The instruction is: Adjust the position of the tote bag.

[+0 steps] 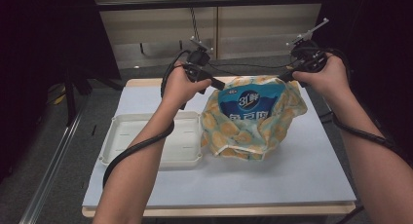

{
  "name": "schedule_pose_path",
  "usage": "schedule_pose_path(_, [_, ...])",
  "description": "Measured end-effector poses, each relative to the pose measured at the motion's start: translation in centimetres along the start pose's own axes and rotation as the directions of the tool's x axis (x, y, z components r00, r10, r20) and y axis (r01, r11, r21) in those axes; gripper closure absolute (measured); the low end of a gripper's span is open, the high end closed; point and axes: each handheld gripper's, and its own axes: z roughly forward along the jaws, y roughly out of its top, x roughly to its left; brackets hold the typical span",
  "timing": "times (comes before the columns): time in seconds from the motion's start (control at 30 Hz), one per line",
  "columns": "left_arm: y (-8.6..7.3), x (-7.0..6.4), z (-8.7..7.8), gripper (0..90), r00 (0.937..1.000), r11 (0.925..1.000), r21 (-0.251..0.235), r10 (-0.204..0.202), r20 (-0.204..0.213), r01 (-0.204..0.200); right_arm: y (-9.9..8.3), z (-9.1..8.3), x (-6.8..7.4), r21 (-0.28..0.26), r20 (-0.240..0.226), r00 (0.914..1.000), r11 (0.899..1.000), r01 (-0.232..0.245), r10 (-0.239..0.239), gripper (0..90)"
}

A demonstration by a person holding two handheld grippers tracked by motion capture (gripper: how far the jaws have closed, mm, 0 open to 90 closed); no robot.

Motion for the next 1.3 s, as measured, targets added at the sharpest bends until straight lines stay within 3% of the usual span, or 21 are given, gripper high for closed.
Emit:
schedule_pose_path(0.23, [-0.4, 0.3, 0.0, 90.0, 1.0000, 1.0000, 0.007, -0.006, 0.003, 0.006, -0.4, -0.6, -0.1, 0.010, 0.005, 0.9998, 1.000, -0.018, 0.018, 59.4])
schedule_pose_path(0.33, [-0.6, 0.5, -0.1, 90.0, 0.9999, 0.9998, 0.022, -0.002, -0.011, 0.002, -0.7, -0.9, -0.1, 0.017, 0.011, 0.9999, 1.000, -0.002, 0.002, 57.6])
schedule_pose_path(0.53, [-0.9, 0.6, -0.1, 90.0, 0.9996, 0.9996, 0.016, -0.021, -0.017, 0.022, -1.1, -1.6, -0.7, -0.005, 0.037, 0.9987, 0.999, -0.035, 0.035, 51.4])
schedule_pose_path(0.67, [-1.0, 0.8, 0.0, 90.0, 0.9998, 0.9996, 0.024, -0.018, -0.013, 0.018, -1.2, -2.1, -0.8, -0.021, 0.020, 0.9988, 0.999, -0.043, 0.044, 48.6])
schedule_pose_path(0.7, [-1.1, 0.7, 0.1, 90.0, 0.9994, 0.9994, 0.010, -0.034, -0.010, 0.034, -1.3, -2.3, -0.7, -0.018, 0.008, 0.9991, 0.999, -0.041, 0.041, 47.7])
schedule_pose_path(0.77, [-1.1, 0.8, 0.1, 90.0, 0.9999, 0.9995, 0.028, -0.015, -0.008, 0.015, -1.5, -2.5, -0.5, -0.018, 0.000, 0.9994, 0.999, -0.034, 0.034, 47.2])
schedule_pose_path(1.17, [-1.4, 0.8, 0.0, 90.0, 0.9997, 0.9996, 0.021, -0.020, -0.013, 0.021, -2.3, -3.5, -0.5, -0.028, -0.042, 0.9978, 0.998, -0.053, 0.051, 42.7])
schedule_pose_path(1.3, [-1.5, 0.8, 0.0, 90.0, 0.9991, 0.9990, 0.018, -0.040, -0.016, 0.040, -2.6, -3.4, -0.1, -0.019, -0.061, 0.9970, 0.999, -0.048, 0.046, 40.2])
